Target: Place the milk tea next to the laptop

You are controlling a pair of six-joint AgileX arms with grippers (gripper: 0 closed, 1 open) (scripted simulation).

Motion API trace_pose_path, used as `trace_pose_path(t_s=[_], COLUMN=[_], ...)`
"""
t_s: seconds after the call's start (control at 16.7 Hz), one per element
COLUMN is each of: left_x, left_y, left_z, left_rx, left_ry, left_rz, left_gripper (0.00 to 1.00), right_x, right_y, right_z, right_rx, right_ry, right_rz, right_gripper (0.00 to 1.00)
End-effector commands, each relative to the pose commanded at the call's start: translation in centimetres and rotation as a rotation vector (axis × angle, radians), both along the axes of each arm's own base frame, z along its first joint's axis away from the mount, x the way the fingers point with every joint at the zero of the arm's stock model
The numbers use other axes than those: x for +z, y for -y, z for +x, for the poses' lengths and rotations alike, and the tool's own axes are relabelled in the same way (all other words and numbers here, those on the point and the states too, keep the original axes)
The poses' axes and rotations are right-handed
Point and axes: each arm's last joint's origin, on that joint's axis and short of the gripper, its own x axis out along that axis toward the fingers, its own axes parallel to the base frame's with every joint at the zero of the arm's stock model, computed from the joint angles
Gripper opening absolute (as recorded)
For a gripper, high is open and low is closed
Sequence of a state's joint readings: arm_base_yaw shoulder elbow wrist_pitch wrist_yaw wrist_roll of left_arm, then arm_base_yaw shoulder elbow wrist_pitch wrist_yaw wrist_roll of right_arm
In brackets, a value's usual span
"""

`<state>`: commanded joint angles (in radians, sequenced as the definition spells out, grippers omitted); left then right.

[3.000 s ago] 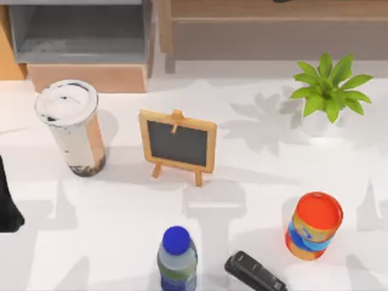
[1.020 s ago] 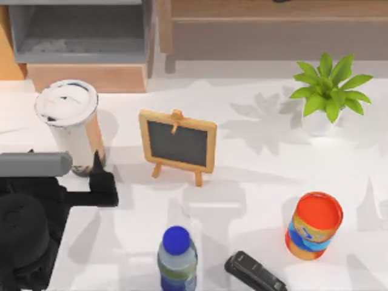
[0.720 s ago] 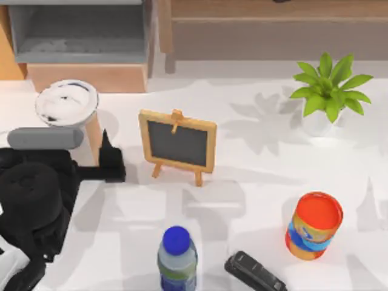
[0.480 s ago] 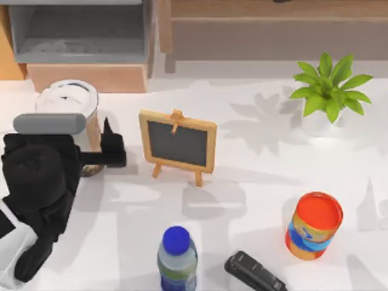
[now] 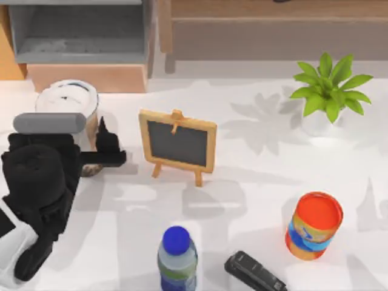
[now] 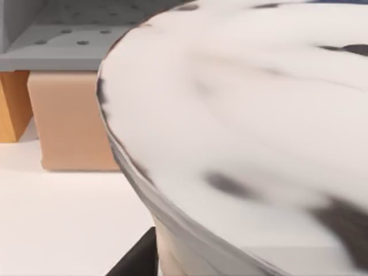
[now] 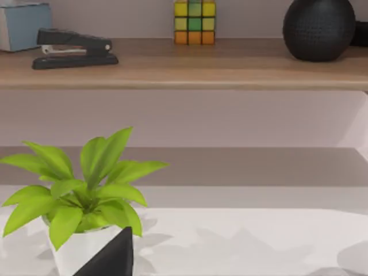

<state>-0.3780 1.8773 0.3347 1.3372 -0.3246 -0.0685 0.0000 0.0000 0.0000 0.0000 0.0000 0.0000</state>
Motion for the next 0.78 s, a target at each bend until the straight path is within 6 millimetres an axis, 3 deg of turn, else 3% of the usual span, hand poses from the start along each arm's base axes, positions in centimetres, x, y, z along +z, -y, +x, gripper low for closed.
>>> trace_pose_path(t_s=[0.54, 0.78], left_x=[0.00, 0.00], left_y=[0.00, 0.00], left_z=[0.00, 0.00], left_rx=[0.000, 0.000], left_ry=[0.000, 0.000], left_rz=[0.000, 0.000], left_gripper=[0.02, 0.00], right_x=[0.00, 0.00], right_y=[0.00, 0.00], right_z=[0.00, 0.00], right_rx=[0.000, 0.000], right_ry=[0.000, 0.000], right_rz=[0.000, 0.000], right_gripper=[1.00, 1.00])
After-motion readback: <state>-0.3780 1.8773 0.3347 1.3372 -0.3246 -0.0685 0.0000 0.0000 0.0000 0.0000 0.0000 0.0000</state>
